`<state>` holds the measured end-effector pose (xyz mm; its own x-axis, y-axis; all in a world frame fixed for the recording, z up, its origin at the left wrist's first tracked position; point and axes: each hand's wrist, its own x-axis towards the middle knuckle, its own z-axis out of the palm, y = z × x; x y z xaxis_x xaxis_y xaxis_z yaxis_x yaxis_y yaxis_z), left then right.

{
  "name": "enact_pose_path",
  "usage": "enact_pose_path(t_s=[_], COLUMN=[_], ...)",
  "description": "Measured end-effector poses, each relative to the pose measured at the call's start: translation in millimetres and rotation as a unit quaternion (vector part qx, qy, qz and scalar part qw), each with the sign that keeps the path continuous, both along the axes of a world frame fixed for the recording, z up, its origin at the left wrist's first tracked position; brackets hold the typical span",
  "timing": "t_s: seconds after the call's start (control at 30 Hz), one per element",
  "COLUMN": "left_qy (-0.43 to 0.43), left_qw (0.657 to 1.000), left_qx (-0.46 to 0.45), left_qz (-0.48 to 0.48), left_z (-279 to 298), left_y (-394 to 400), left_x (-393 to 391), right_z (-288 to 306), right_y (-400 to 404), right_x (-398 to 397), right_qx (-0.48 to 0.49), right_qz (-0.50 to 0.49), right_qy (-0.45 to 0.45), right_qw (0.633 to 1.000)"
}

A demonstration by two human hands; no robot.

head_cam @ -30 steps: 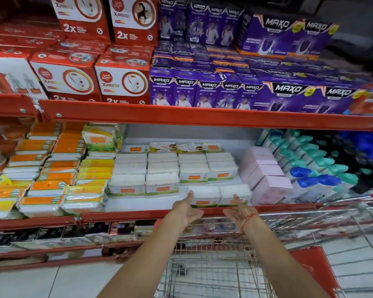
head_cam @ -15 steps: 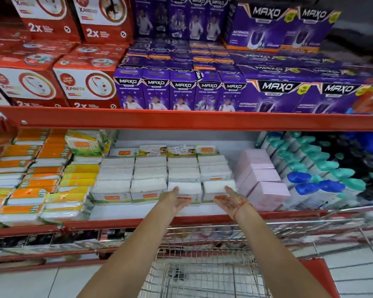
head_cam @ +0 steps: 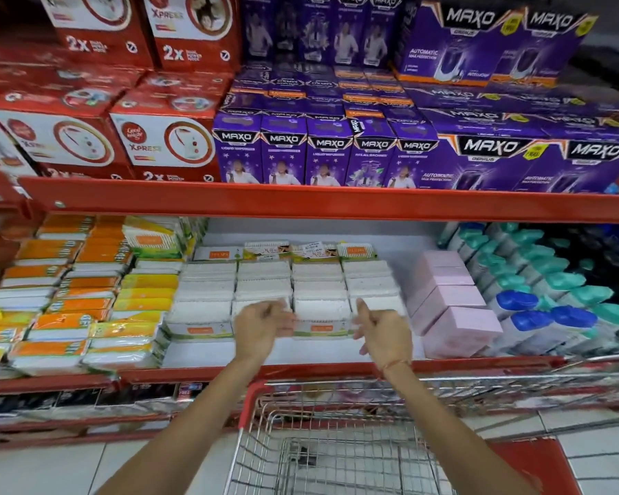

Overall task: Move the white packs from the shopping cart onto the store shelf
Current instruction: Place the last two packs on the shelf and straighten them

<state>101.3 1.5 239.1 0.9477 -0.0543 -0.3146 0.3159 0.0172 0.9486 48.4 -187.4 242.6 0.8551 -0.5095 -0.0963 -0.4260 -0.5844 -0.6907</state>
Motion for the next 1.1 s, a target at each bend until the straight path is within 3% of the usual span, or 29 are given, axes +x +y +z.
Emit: enact_pose_path(t_s=[0.03,0.07,0.13,0.23,0.3,0.4,0.63,1.0,1.1], left_qy=[-0.109,-0.217,-0.349,-0.41,-0.385,-0.342,-0.344,-0.353,-0.341], left_qw=[0.989,0.947,0.812,0.637,0.583,0.579,0.602,0.605,0.617], left_qx=[0.1,0.236,0.46,0.614,0.658,0.662,0.652,0.643,0.642], left_qz=[0.001,-0.02,-0.086,-0.219,-0.282,-0.332,-0.308,-0.308,-0.303], left_z=[-0.9,-2.6,-9.2,-23.5,-29.1,-39.6,-52.7,-47.7,-37.9], left_y=[18.2,38.9,77.6,122.0,137.9,146.8,147.5,144.9,131.4], left_x=[4.8,12.5,31.8,62.4,77.7,92.1,90.0,90.6,83.8], right_z=[2.6,5.8,7.3,-4.6,-19.0,-38.6,-48.5,-39.2,-22.8], right_y=[12.6,27.7,55.7,88.2,96.8,100.1,101.6,103.6,83.1], right_x=[4.0,12.8,37.2,79.4,101.3,117.5,114.9,112.7,101.8], right_qx=[-0.074,-0.116,-0.144,-0.247,-0.341,-0.376,-0.345,-0.364,-0.352], right_qz=[0.047,0.094,0.21,0.371,0.414,0.434,0.415,0.411,0.389], right_qy=[-0.055,-0.103,-0.136,-0.079,-0.035,0.024,0.022,0.023,0.0], right_qw=[0.995,0.983,0.957,0.892,0.843,0.818,0.842,0.836,0.851])
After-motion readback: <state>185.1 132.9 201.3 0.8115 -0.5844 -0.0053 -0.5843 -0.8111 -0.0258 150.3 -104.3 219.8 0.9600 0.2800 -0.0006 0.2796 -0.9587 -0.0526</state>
